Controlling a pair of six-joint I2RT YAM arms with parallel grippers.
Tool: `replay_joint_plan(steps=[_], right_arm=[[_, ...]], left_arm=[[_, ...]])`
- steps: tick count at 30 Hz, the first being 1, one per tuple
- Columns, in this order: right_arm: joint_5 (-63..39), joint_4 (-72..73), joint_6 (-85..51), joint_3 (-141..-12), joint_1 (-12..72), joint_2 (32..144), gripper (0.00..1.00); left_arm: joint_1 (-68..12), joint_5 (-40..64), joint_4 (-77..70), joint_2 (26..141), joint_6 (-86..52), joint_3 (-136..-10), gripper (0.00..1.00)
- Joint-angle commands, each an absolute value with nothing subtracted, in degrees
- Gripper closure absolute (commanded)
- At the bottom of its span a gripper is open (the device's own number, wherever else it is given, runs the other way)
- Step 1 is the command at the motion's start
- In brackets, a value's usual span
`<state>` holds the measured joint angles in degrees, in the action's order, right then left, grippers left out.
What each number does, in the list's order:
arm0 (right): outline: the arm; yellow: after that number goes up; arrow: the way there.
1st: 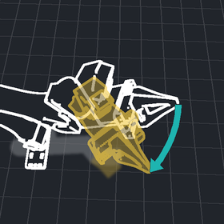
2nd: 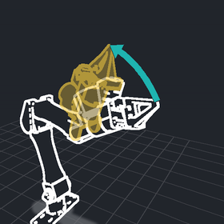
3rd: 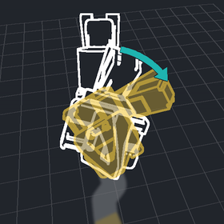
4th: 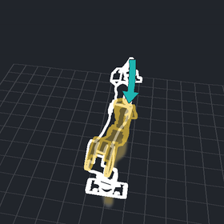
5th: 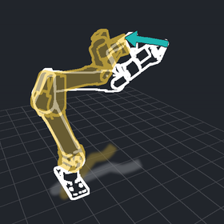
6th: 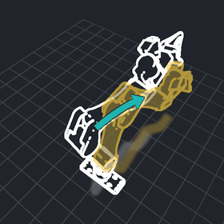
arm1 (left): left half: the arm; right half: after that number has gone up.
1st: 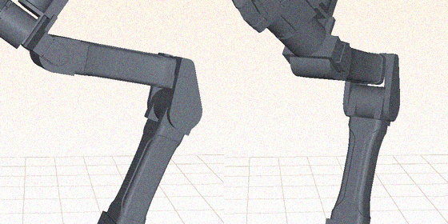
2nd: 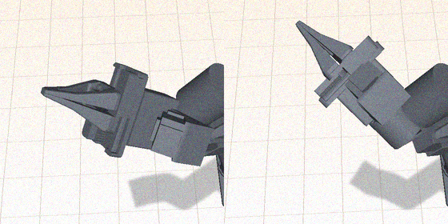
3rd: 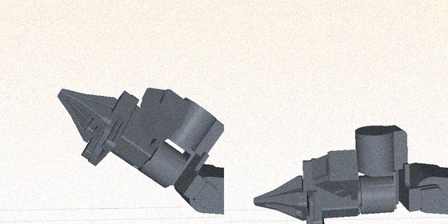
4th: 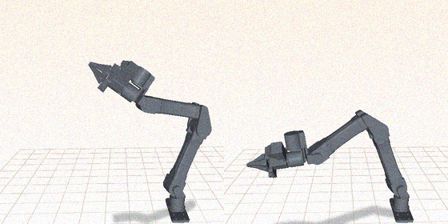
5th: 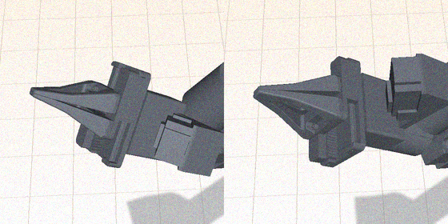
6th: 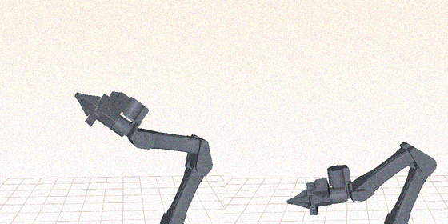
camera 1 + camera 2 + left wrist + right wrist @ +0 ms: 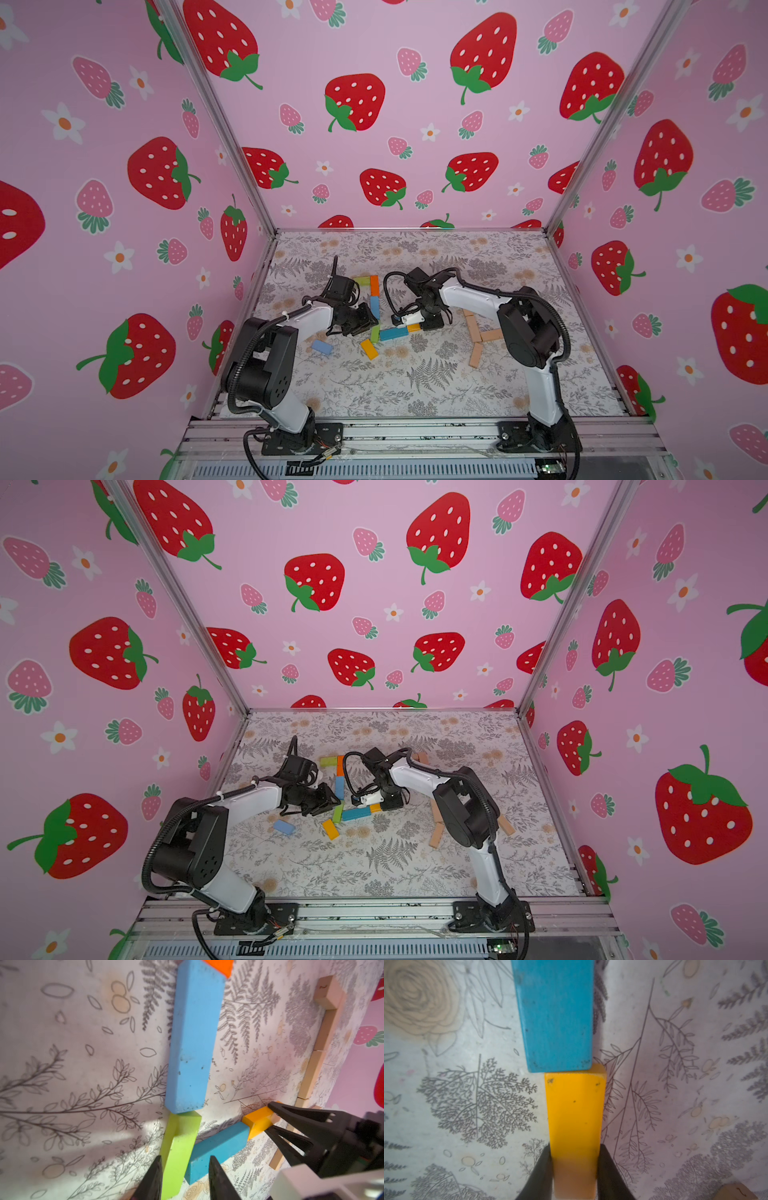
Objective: Assemble a giraffe with building blocks
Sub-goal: Assemble the building block at the center of the board.
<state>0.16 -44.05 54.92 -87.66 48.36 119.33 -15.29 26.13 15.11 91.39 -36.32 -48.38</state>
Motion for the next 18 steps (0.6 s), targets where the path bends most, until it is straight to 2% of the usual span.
replay_joint_plan(steps=[1, 12, 18], right_arm=[[-0.24, -49.31, 54.36, -86.47, 48.53, 119.26, 0.87], [0.04, -53.0, 52.5, -88.6, 49.21, 119.94, 0.88], [-0.35, -54.18, 50.9, -91.61, 49.5, 121.9, 0.85]], left_arm=[[-15.38, 26.21, 17.18, 89.12, -36.88, -49.32, 0.61], [-15.35, 27.31, 15.7, 89.22, -37.73, -46.94, 0.61], [-15.3, 28.17, 14.02, 90.7, -38.75, -46.15, 0.62]])
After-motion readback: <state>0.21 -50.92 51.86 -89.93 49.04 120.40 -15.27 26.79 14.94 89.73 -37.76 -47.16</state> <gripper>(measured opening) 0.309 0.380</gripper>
